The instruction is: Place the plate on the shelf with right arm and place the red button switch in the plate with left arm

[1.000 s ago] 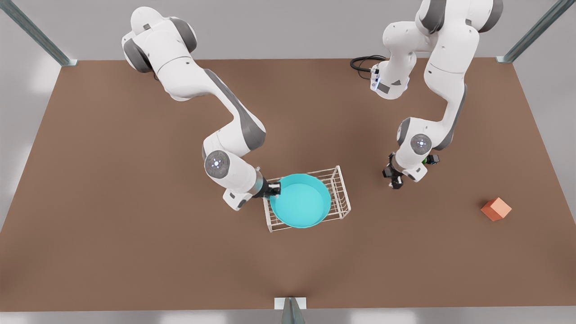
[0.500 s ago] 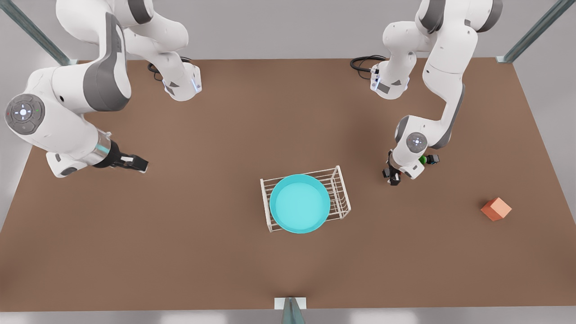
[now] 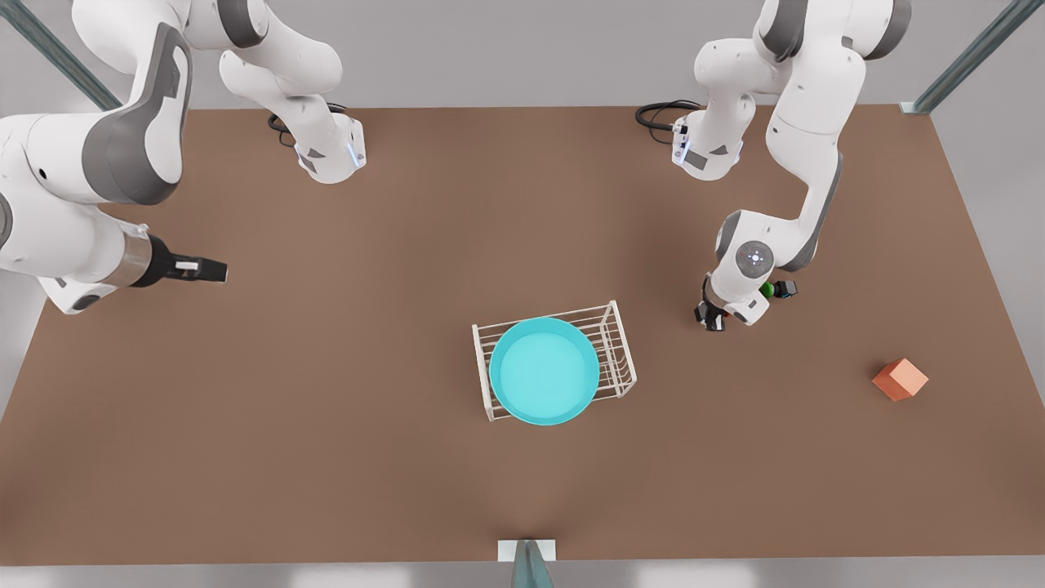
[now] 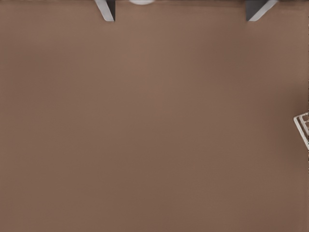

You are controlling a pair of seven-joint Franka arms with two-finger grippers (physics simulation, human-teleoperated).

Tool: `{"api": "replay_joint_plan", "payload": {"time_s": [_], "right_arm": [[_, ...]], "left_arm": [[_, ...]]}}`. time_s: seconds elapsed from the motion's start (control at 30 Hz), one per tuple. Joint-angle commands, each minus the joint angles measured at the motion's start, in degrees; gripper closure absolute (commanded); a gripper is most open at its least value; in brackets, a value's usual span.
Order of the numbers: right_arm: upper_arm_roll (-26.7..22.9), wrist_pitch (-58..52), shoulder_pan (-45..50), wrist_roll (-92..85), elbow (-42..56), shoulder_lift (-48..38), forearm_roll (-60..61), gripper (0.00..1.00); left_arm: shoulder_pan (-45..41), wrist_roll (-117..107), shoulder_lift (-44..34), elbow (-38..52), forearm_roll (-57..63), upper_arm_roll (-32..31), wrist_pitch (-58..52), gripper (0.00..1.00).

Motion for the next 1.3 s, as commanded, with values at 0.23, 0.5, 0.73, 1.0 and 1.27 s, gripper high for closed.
{"api": "replay_joint_plan", "payload": {"time_s": [0.23, 0.5, 0.73, 1.0, 1.27], "right_arm": [[0.57, -1.07, -1.45, -8.38, 0.02, -0.07, 2.70, 0.00], [1.36, -1.16, -1.01, -7.85, -0.07, 0.19, 3.14, 0.00], [0.04, -0.11, -6.98, -7.77, 0.02, 0.46, 11.74, 0.00], [-1.45, 1.92, -8.22, -8.21, 0.02, 0.90, 13.16, 0.00], [-0.13, -1.16, -7.43, -7.85, 0.02, 0.28, 9.83, 0.00]], "left_arm": [[0.52, -4.00, -7.74, 1.01, -0.09, 0.18, -7.43, 0.54], [0.08, -4.70, -13.36, 12.79, -2.02, -0.26, -29.66, 0.54], [-0.01, -10.06, -13.54, 23.25, -7.90, -8.78, -41.44, 0.54], [-2.64, -22.71, -5.72, 37.84, -10.20, -15.20, -45.05, 0.54], [-8.88, -30.62, 3.68, 49.70, -9.23, -15.20, -44.96, 0.54]]}}
